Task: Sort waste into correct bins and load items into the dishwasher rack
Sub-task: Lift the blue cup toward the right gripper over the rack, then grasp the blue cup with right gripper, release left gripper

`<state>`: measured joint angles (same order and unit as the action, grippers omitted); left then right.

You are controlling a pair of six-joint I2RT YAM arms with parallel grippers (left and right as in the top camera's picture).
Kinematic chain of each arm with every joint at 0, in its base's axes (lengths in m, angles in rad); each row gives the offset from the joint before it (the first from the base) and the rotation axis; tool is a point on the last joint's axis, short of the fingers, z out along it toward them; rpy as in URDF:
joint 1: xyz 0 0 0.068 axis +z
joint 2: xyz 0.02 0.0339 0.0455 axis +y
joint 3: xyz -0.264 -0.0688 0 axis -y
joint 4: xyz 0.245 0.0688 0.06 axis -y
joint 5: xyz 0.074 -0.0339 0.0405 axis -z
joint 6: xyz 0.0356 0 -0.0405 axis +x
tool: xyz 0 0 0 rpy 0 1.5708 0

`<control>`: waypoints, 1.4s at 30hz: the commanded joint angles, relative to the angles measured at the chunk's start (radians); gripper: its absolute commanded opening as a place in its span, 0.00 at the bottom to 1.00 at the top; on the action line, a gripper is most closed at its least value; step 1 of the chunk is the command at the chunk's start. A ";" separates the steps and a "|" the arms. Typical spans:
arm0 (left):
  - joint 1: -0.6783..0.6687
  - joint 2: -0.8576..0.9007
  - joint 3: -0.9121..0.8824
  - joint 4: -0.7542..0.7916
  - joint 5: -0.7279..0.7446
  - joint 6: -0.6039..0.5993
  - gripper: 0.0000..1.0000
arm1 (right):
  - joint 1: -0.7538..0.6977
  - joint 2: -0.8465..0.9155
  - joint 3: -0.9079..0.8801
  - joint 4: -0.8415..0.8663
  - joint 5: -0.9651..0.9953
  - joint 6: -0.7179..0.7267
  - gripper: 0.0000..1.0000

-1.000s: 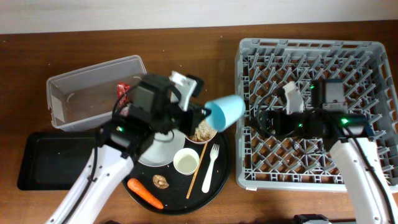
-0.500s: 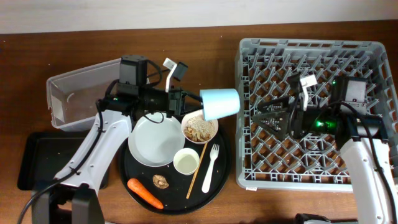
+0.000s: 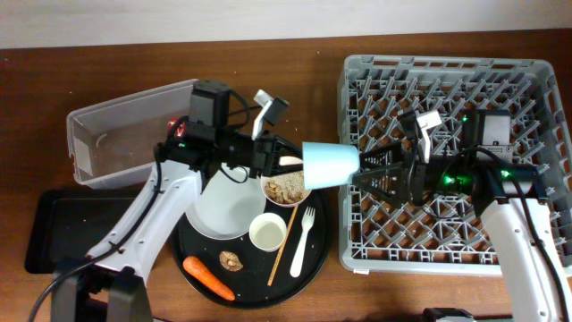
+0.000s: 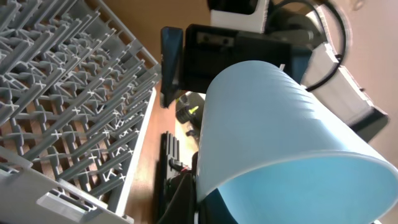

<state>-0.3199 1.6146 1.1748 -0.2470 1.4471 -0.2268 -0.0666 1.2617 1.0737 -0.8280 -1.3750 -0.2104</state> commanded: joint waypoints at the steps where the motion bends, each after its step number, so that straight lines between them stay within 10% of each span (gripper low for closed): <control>1: -0.038 0.003 0.005 -0.001 -0.107 0.014 0.01 | 0.023 0.003 0.016 0.006 -0.029 -0.010 0.98; 5: -0.051 0.003 0.005 -0.010 -0.159 0.014 0.00 | 0.023 0.003 0.016 0.006 -0.029 -0.010 1.00; 10: -0.051 0.003 0.005 -0.041 -0.240 0.014 0.01 | 0.023 0.003 0.016 0.003 -0.029 0.009 0.70; 26: -0.051 0.003 0.005 -0.030 -0.326 0.010 0.03 | 0.088 0.003 0.016 0.008 -0.028 0.008 0.65; 32: -0.050 0.003 0.005 -0.041 -0.383 0.011 0.44 | 0.086 0.003 0.016 0.014 -0.022 0.008 0.51; 42: -0.023 0.003 0.005 -0.091 -0.474 0.019 0.52 | 0.081 0.003 0.017 0.014 0.147 0.009 0.49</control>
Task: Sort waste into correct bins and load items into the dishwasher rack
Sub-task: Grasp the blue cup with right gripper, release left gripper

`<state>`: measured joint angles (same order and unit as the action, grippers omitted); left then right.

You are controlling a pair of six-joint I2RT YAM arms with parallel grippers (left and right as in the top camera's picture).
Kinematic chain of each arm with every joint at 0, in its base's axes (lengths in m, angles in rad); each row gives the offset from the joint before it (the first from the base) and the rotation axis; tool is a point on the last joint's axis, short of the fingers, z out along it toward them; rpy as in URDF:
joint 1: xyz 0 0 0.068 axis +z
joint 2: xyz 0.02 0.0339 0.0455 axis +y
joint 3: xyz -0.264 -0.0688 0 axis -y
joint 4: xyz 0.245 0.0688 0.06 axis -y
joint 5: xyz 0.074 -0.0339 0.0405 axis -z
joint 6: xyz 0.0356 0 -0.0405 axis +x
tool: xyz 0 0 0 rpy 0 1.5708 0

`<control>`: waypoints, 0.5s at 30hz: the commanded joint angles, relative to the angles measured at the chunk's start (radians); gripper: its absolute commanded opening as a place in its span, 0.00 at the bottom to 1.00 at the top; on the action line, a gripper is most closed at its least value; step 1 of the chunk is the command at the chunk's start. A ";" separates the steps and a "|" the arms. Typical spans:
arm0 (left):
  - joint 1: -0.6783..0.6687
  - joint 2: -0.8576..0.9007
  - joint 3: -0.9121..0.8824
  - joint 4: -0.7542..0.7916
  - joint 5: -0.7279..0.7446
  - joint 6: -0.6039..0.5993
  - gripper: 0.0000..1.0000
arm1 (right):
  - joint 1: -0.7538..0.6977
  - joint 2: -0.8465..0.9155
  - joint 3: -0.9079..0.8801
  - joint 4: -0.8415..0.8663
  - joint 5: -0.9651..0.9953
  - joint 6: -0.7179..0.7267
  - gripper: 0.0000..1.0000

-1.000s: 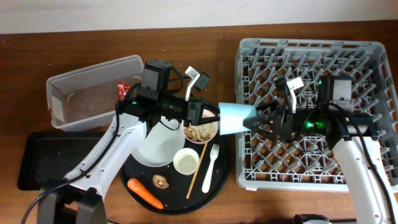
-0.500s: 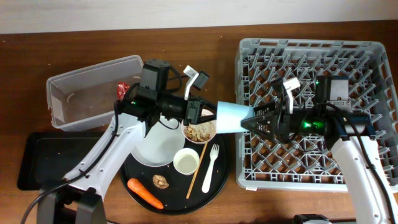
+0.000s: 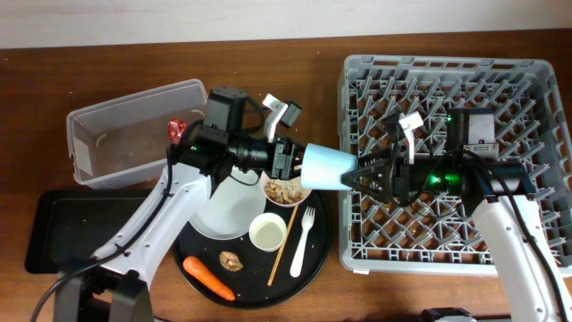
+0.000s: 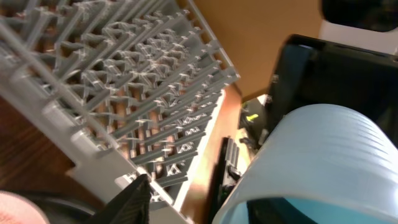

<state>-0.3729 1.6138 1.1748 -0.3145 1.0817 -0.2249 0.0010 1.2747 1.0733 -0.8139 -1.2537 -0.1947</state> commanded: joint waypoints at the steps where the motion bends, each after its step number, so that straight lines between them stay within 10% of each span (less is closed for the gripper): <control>1: 0.046 0.004 0.005 -0.042 -0.117 0.024 0.52 | 0.007 -0.010 0.018 0.000 0.047 -0.006 0.49; 8: 0.173 0.003 0.005 -0.181 -0.167 0.132 0.52 | -0.111 -0.010 0.034 -0.017 0.208 0.020 0.47; 15: 0.287 0.003 0.005 -0.445 -0.627 0.218 0.53 | -0.245 -0.010 0.214 -0.311 0.688 0.081 0.47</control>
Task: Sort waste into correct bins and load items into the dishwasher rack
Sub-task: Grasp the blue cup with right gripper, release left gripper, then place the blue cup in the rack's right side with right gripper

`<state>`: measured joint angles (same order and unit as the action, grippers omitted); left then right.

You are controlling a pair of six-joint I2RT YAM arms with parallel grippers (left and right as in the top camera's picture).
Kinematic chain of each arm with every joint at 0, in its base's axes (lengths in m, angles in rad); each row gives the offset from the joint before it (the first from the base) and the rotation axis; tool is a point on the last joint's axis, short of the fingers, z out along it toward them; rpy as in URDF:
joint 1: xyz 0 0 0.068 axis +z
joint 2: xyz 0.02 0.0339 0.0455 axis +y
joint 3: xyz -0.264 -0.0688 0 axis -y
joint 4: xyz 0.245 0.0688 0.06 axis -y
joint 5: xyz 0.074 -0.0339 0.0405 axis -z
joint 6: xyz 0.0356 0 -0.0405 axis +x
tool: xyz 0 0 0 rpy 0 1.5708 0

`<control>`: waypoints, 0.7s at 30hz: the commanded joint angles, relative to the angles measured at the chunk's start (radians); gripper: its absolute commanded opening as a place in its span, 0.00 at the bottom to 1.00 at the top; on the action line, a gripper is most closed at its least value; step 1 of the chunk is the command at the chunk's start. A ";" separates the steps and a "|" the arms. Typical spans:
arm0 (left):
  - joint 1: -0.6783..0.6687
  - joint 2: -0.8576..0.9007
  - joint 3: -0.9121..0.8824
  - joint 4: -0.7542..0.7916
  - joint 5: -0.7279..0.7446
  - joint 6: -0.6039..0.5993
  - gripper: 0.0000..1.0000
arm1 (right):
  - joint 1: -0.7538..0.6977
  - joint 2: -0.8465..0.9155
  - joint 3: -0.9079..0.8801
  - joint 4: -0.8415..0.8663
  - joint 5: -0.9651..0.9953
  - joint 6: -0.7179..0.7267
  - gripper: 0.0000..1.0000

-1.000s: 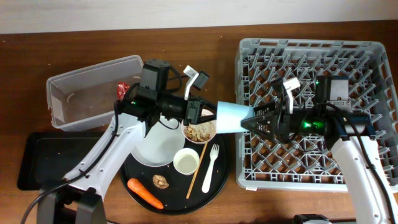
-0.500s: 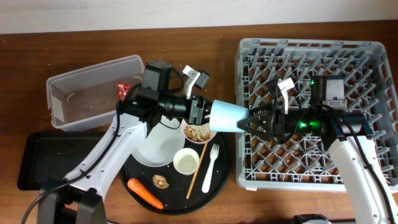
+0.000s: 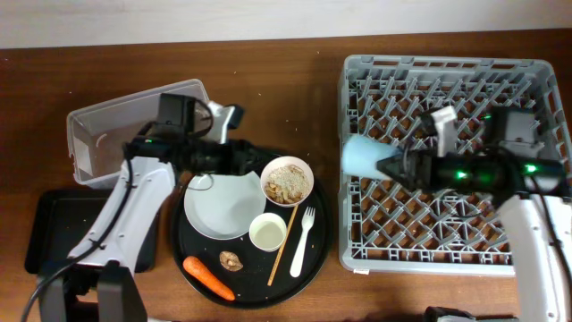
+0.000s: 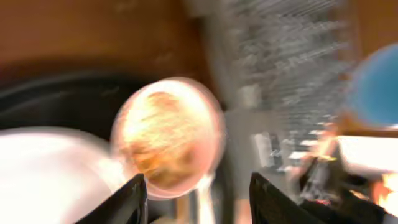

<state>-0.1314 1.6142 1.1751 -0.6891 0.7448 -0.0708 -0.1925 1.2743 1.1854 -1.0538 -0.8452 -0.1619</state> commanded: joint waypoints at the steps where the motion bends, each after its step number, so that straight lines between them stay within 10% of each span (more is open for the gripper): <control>1: 0.060 0.002 0.005 -0.099 -0.339 0.063 0.52 | -0.071 -0.010 0.129 -0.099 0.325 0.059 0.47; 12: 0.192 0.001 0.005 -0.261 -0.487 0.030 0.51 | -0.395 0.010 0.248 -0.199 0.942 0.376 0.47; 21: 0.192 0.001 0.005 -0.267 -0.487 0.030 0.51 | -0.534 0.199 0.248 -0.215 0.958 0.433 0.48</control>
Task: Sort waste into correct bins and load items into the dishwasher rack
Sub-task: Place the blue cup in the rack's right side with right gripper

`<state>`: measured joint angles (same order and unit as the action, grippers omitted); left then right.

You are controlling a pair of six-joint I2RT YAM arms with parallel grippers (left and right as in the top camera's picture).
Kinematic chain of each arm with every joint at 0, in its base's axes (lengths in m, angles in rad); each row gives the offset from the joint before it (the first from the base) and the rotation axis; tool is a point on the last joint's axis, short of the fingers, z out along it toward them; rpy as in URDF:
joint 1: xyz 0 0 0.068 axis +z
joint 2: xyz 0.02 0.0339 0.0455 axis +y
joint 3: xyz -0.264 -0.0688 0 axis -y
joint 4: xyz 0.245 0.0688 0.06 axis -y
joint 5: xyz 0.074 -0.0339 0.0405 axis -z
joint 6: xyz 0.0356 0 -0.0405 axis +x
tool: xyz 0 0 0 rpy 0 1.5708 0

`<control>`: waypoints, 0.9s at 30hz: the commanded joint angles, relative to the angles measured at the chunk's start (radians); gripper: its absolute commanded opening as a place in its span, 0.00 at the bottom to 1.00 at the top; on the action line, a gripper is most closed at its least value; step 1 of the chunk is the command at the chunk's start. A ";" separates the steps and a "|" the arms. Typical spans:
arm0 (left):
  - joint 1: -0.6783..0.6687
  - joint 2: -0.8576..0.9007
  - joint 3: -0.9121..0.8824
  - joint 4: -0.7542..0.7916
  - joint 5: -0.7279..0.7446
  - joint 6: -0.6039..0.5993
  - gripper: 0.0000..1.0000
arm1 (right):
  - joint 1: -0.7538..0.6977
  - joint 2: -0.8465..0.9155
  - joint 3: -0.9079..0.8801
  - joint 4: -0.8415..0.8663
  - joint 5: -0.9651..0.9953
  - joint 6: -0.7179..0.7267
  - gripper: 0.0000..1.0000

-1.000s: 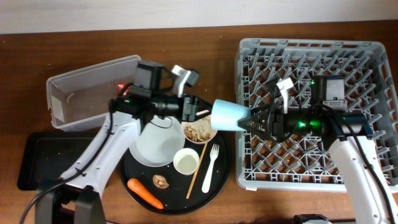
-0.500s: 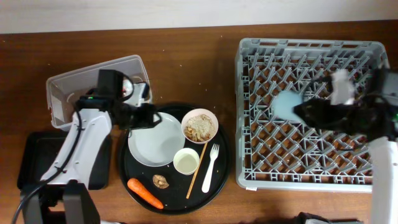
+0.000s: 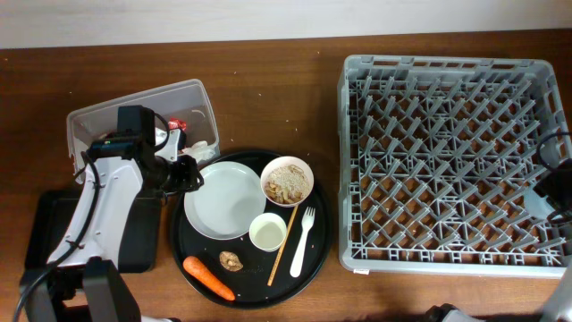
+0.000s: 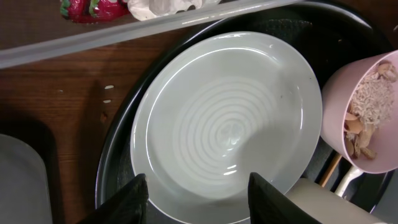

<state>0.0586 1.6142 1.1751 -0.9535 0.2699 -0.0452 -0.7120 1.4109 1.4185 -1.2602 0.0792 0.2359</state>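
My left gripper (image 3: 186, 173) (image 4: 198, 208) is open and empty, hovering low over the left part of the white plate (image 3: 225, 199) (image 4: 227, 127) on the round black tray (image 3: 318, 259). Beside the plate sit a pink bowl of food scraps (image 3: 287, 181) (image 4: 367, 118) and a small white cup (image 3: 267, 233) (image 4: 323, 199). A white fork (image 3: 302, 240), a chopstick (image 3: 283, 241), a carrot (image 3: 208, 277) and a brown scrap (image 3: 231, 260) lie on the tray too. The grey dishwasher rack (image 3: 451, 161) is on the right. The right gripper is out of view, and no blue cup shows.
A clear bin (image 3: 134, 107) behind my left arm holds a red wrapper (image 3: 176, 125) (image 4: 87, 9) and white tissue (image 3: 198, 146) (image 4: 161, 6). A flat black tray (image 3: 45, 224) lies at the far left. A sliver of the right arm (image 3: 556, 192) shows at the right edge.
My left gripper has pulled back left, from the plate's far edge to its left edge, still open. The right gripper and the blue cup, then over the rack's left side, are out of view.
My left gripper held a blue cup out between tray and rack, facing the open right gripper. Then the right fingers were at the cup's mouth. Then the right gripper had the cup over the rack and my left was open and withdrawn. Now it hangs over the plate.
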 commanded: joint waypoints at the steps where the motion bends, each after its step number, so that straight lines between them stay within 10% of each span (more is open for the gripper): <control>1: 0.001 0.001 0.005 -0.003 -0.012 0.005 0.51 | -0.015 0.092 0.015 -0.009 0.034 0.035 0.48; 7: 0.001 0.001 0.005 -0.007 -0.011 0.005 0.51 | -0.015 0.233 0.015 -0.010 0.009 0.035 0.52; 11: 0.001 -0.002 0.005 -0.006 0.031 0.006 0.54 | -0.015 0.257 0.018 -0.018 -0.053 0.034 0.98; 27: -0.294 -0.143 0.021 -0.002 0.124 0.038 0.56 | 0.172 0.123 0.112 -0.214 -0.516 -0.285 0.99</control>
<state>-0.1379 1.4620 1.1950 -0.9531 0.3737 -0.0246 -0.6247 1.5429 1.5169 -1.4498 -0.3481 0.0513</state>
